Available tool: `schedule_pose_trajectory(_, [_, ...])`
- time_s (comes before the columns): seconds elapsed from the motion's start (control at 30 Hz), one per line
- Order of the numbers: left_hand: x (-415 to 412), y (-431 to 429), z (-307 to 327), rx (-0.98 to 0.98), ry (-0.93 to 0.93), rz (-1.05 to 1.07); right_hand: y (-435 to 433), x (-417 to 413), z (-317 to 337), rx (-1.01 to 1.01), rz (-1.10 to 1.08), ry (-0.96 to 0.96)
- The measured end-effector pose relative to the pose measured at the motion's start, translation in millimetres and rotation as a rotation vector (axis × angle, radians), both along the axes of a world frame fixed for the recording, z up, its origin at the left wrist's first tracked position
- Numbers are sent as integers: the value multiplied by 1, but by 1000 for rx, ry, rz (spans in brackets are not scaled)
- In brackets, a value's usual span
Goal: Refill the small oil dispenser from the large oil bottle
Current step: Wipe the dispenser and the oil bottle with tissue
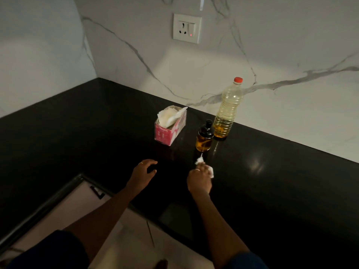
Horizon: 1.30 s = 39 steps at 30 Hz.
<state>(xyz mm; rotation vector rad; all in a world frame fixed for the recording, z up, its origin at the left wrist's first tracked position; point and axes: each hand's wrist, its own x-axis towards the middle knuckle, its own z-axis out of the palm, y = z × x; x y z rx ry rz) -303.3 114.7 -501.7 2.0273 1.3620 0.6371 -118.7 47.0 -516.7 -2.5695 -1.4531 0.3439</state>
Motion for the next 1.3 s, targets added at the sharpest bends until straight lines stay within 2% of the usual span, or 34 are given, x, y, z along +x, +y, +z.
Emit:
schedule_pose_trajectory(0.13, [-8,0,-6,23,44,-29,8,-47,-1,49,215,153])
schedule_pose_trajectory(0.2, [-9,-1,-10,46,39,-36,-5,-56,-6,34,367,117])
schedule_pose_trajectory(0.27, [-9,-4,-15,80,39,-37,-23,-49,-12,59,402,73])
schedule_pose_trajectory(0.4, [-12,-19,-23,140,59,-30,-70,4,-11,136,170,65])
schedule_pose_trajectory(0.5, [-13,-31,-26,212,28,12,-117,57,-2,162,-137,132])
schedule_pose_trajectory(0.63, [-11,-40,-25,253,0,62,-186,112,-10,27,-376,-22])
schedule_pose_trajectory(0.73, [-13,-43,-27,247,-13,87,-204,110,-12,-61,-469,-65])
schedule_pose_trajectory(0.87, [-14,-43,-28,268,3,53,-179,72,-3,23,-516,16])
schedule_pose_trajectory(0.97, [-16,-40,-25,260,-19,59,-145,38,1,104,-437,133])
schedule_pose_trajectory(1.07, [-18,-46,-24,277,-55,72,-111,-6,3,102,-265,173])
schedule_pose_trajectory(1.17, [-18,-58,-27,319,-71,59,-91,-60,3,87,34,118])
schedule_pose_trajectory(1.23, [-17,-66,-29,333,-85,58,-91,-90,-3,85,272,10])
schedule_pose_trajectory(1.3, [-14,-72,-28,325,-104,68,-99,-104,-12,100,407,-35])
